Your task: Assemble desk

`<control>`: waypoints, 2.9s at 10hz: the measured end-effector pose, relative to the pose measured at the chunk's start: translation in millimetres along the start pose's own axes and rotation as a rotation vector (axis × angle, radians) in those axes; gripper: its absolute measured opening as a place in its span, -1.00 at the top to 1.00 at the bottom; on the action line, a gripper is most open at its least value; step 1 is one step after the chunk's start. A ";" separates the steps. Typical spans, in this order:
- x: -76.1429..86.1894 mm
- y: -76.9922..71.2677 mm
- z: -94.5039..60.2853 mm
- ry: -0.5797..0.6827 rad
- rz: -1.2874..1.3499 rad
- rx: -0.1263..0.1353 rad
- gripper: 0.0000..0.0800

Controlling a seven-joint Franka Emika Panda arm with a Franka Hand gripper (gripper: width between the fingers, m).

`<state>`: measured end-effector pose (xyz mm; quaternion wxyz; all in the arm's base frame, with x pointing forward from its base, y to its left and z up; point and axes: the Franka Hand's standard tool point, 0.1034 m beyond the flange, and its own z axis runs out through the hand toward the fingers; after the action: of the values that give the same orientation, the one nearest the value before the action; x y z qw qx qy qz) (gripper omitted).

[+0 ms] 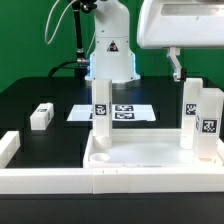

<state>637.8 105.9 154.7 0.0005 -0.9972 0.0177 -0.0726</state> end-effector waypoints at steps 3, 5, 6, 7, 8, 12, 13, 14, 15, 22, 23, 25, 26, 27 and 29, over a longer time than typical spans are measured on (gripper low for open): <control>3.5 -2.4 -0.5 -0.149 0.016 0.006 -0.62; 5.6 -0.9 -0.6 -0.139 0.016 0.004 -0.62; 5.7 -0.8 -0.6 -0.139 0.016 0.004 -0.62; 5.5 -0.6 -0.2 -0.140 0.017 0.004 -0.62; 4.7 -0.6 6.0 -0.132 0.016 0.002 -0.62; 5.5 0.6 26.9 -0.119 0.056 -0.011 -0.62; 5.2 1.0 27.3 -0.120 0.055 -0.012 -0.62; 5.0 1.0 27.5 -0.120 0.090 -0.013 -0.62; 4.9 0.9 27.6 -0.120 0.175 -0.019 -0.30; 6.5 4.1 28.9 -0.099 0.711 -0.038 0.29; 6.1 4.6 28.6 -0.096 0.827 -0.042 0.29; 4.6 6.0 30.0 -0.105 1.095 -0.036 0.29; 4.8 2.9 30.6 -0.098 1.249 -0.028 0.29; 3.8 -3.6 30.0 -0.093 1.366 -0.026 0.29; 3.3 -10.8 29.9 -0.088 1.502 -0.023 0.28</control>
Offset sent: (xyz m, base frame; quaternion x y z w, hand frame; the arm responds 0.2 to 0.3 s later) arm 0.0000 0.0000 0.0000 0.0000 0.0000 0.0000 1.0000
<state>645.8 116.5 125.6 0.0402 -0.7189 0.6938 -0.0129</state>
